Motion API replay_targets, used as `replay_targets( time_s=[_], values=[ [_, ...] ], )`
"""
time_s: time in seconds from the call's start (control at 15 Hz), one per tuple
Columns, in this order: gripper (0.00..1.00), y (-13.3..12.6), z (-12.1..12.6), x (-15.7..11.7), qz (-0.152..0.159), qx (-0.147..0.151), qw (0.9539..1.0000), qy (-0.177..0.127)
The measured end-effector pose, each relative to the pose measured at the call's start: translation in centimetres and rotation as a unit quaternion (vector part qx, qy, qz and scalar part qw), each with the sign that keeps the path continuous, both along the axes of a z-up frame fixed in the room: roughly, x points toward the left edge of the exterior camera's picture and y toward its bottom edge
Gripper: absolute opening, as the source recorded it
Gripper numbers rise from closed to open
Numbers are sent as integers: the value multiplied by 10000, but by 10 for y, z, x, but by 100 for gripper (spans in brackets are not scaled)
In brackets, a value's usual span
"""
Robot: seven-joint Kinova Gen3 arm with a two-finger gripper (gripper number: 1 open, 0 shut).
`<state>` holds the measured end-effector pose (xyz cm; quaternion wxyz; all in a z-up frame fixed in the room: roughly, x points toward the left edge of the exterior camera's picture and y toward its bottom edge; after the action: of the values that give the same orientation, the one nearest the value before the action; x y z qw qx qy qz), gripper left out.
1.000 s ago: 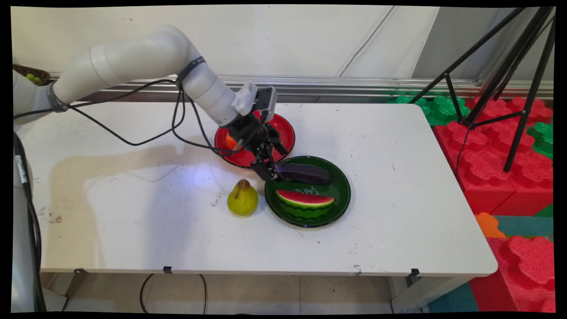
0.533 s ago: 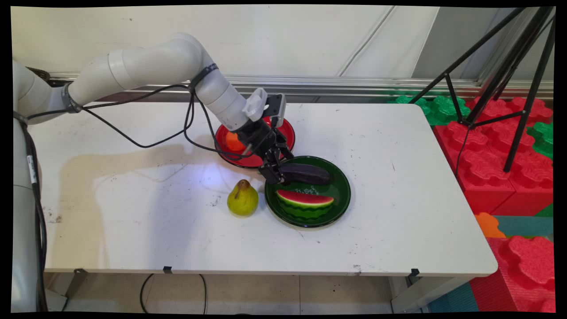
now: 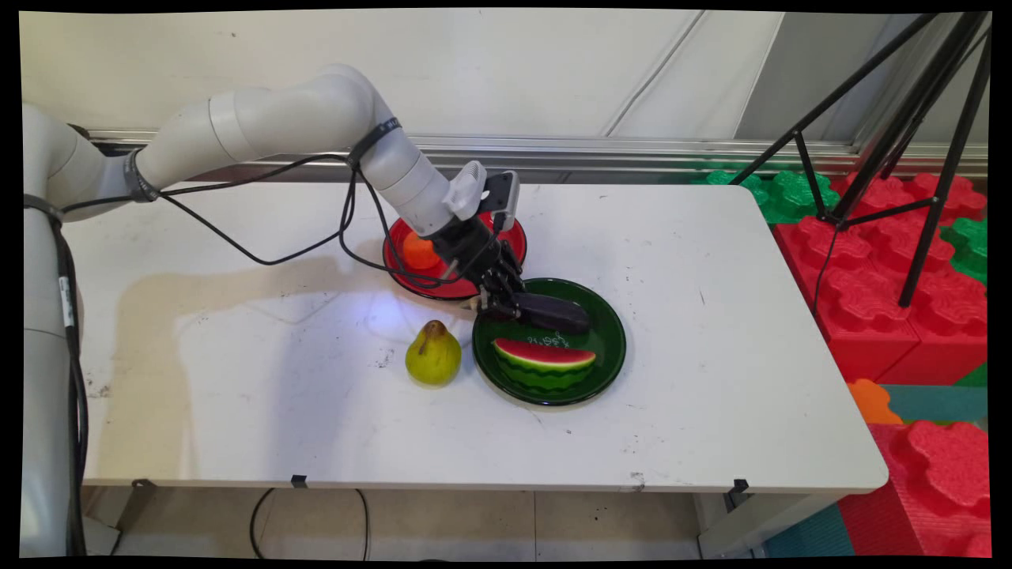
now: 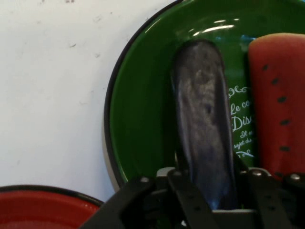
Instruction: Place the picked object on the table
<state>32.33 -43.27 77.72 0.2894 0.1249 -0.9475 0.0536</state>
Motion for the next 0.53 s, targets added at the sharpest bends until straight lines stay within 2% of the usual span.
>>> replay_targets(
  time_s=[0.53],
  values=[
    [0, -3, 5, -1, -48, -63, 10000, -27]
  ],
)
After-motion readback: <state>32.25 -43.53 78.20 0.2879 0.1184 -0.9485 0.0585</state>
